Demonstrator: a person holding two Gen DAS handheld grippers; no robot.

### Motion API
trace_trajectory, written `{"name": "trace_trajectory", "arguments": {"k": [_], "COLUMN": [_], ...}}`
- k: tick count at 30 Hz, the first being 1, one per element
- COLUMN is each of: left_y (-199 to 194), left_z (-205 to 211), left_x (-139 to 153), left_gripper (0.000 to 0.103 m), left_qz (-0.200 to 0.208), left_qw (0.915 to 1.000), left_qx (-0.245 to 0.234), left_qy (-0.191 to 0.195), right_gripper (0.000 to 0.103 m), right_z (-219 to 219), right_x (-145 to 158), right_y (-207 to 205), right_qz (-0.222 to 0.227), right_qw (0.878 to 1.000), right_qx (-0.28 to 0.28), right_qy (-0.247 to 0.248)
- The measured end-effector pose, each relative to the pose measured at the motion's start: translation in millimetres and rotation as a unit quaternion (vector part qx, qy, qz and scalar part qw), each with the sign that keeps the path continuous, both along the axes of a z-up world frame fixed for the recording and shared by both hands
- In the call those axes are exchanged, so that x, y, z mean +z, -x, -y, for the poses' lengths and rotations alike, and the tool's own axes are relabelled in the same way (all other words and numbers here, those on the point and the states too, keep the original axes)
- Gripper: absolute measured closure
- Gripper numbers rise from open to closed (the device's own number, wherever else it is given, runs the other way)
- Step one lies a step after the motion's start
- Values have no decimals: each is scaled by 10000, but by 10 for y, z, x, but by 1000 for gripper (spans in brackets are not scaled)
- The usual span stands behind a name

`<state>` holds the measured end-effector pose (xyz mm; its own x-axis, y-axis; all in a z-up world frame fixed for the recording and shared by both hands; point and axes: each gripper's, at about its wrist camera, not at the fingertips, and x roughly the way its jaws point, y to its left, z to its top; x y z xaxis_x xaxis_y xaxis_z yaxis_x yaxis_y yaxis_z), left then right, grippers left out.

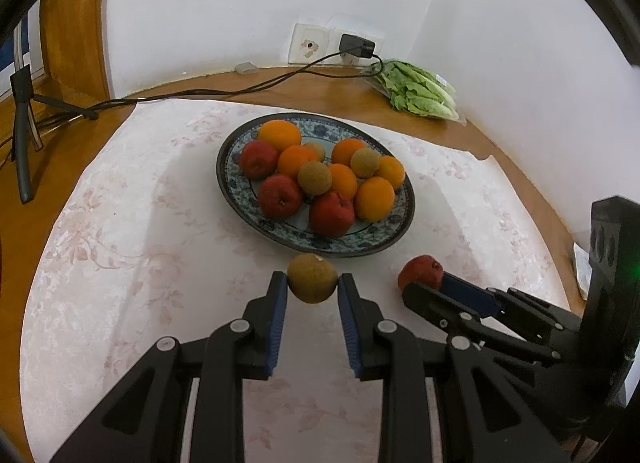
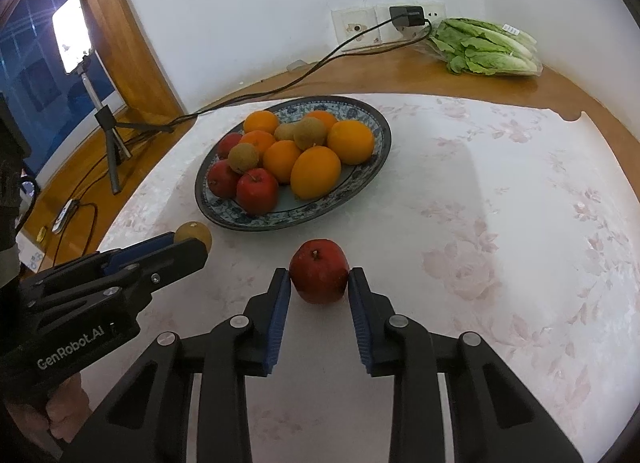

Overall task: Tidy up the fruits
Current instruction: 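Carry the yellow-green fruit and red apple over the plate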

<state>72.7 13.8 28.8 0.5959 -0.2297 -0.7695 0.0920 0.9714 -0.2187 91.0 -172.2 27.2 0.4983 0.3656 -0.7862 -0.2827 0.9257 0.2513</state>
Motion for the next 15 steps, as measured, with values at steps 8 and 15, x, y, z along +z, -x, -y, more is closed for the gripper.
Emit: {"name": "trace_trajectory", "arguments": {"k": [8, 15], "left_y": [6, -67], "left_z": [22, 55], "left_x": [136, 315], "left_gripper": [76, 76], "left_qz": [84, 232], "left_qw": [10000, 9996], "left_qx": [-22, -105], "left_qy": [0, -83], "right_gripper": [72, 72], "right_z": [16, 51], "right_x": [184, 321], "right_y": [33, -14], "right_qz": [172, 203], "right_qw": [9998, 9995], "right_qx": [83, 145], "right_qy": [-112, -199]}}
